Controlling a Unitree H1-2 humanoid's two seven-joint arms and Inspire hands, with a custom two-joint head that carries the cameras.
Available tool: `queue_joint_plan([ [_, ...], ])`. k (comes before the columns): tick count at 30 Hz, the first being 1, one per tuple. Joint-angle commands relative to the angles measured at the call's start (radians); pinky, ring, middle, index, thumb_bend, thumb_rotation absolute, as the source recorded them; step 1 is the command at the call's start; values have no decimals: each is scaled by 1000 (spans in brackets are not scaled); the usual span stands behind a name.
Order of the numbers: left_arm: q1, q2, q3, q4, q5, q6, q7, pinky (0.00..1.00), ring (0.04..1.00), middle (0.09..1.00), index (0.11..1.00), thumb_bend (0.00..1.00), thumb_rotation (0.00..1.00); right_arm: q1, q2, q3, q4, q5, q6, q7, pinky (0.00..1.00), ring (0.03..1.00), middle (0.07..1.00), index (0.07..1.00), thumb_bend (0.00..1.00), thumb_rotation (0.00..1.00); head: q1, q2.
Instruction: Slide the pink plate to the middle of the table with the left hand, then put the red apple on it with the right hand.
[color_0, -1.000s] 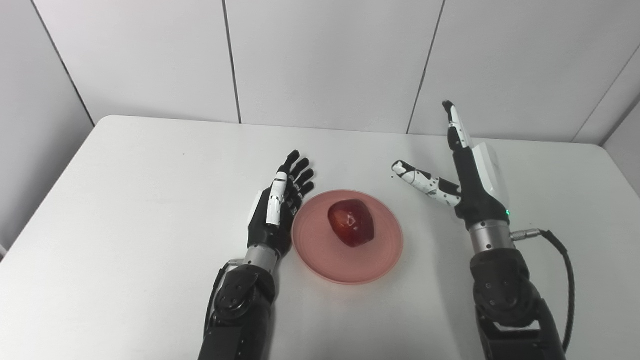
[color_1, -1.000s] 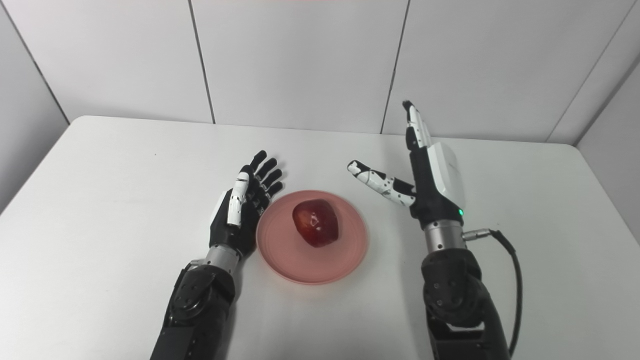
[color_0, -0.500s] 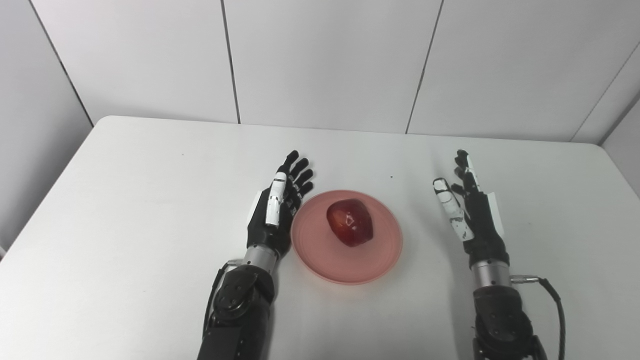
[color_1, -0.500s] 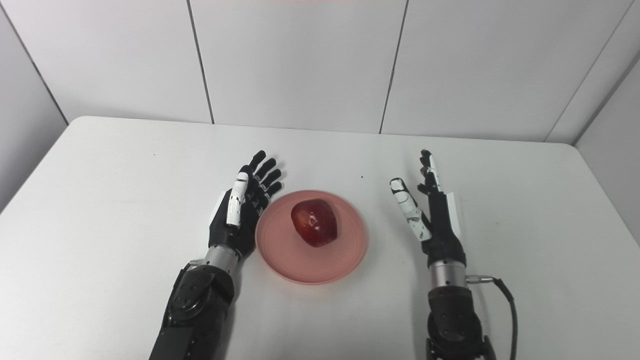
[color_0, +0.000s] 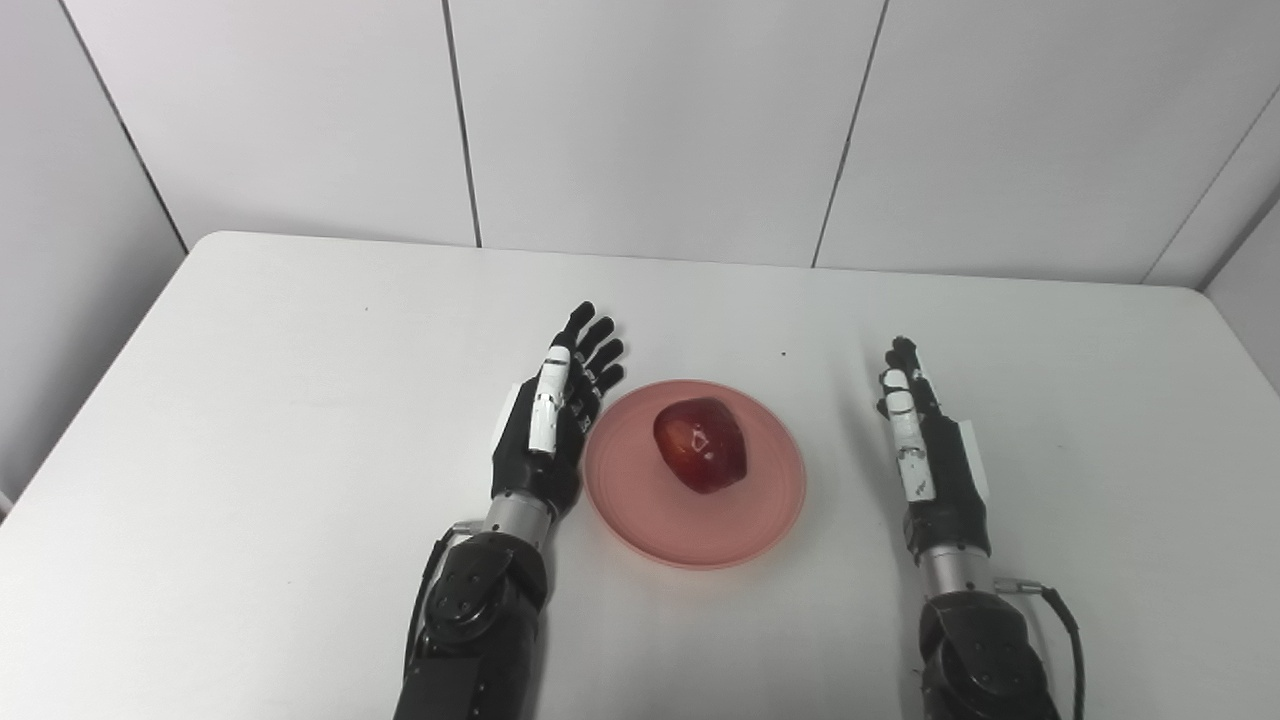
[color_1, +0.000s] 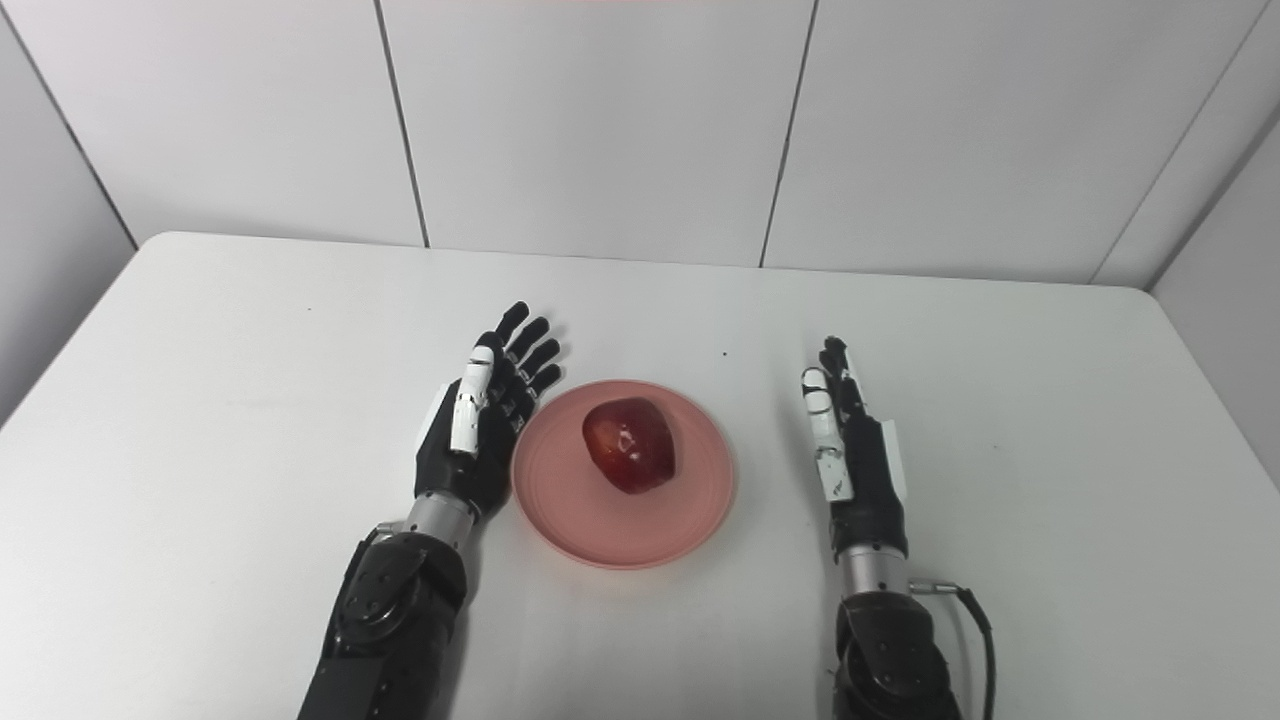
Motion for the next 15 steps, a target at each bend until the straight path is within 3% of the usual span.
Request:
queue_joint_plan([
  [1,31,12,5,26,12,33,21,930,927,940,929,365,1000,-20,7,7,-19,4,-59,1,960,953,958,956,237,1000,1,-2],
  [15,44,15,1,9,15,38,23,929,932,944,932,356,1000,-13,12,23,-22,15,-53,11,1000,985,981,984,241,1000,11,-2],
])
